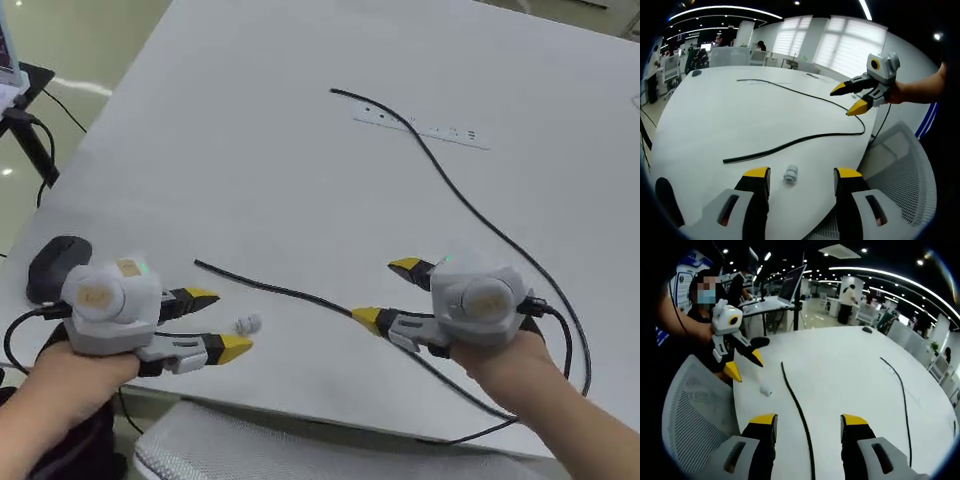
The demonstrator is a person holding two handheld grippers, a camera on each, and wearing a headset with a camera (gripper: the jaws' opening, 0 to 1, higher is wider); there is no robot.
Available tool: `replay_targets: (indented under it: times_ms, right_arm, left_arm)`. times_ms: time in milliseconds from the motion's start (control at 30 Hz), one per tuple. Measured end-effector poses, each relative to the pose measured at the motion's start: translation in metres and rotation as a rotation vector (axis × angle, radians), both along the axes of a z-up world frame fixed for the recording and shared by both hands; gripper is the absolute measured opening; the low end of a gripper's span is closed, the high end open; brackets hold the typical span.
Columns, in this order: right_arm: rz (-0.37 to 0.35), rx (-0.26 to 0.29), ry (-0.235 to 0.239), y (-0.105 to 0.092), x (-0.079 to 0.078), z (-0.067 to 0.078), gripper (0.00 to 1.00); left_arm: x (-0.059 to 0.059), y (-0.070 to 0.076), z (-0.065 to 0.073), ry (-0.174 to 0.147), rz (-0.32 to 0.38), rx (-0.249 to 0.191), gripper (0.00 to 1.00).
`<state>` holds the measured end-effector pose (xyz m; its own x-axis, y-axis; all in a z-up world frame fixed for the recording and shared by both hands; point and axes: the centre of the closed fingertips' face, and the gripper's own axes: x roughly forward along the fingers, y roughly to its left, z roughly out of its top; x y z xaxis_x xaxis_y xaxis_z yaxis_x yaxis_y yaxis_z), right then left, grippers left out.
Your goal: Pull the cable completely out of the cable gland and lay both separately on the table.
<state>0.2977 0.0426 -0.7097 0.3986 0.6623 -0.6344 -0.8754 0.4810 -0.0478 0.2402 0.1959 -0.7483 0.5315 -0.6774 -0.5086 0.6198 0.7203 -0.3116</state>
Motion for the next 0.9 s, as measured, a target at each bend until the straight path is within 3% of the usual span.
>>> replay_targets:
  times_ms: [233, 500, 667, 900]
  right_arm:
    - [-0.063, 0.053, 0.02, -0.027, -0.02, 0.009, 0.55]
    - [-0.089, 0.094, 0.057, -0.036, -0.042, 0.005, 0.61]
    - [-0.118, 0.126, 0.086, -0.038, -0.053, 0.005, 0.65]
    - [-0.125, 0.127, 0.102, -0.043, -0.063, 0.001, 0.72]
  left_arm:
    - [-0.001, 0.003, 0.013, -0.014, 0.015, 0.017, 0.59]
    - [-0.007, 0.001, 0.026, -0.019, 0.022, -0.001, 0.67]
    - [-0.007, 0.001, 0.035, -0.074, 0.033, 0.024, 0.77]
    - [-0.014, -0.002, 0.035, -0.043, 0.012, 0.03, 0.81]
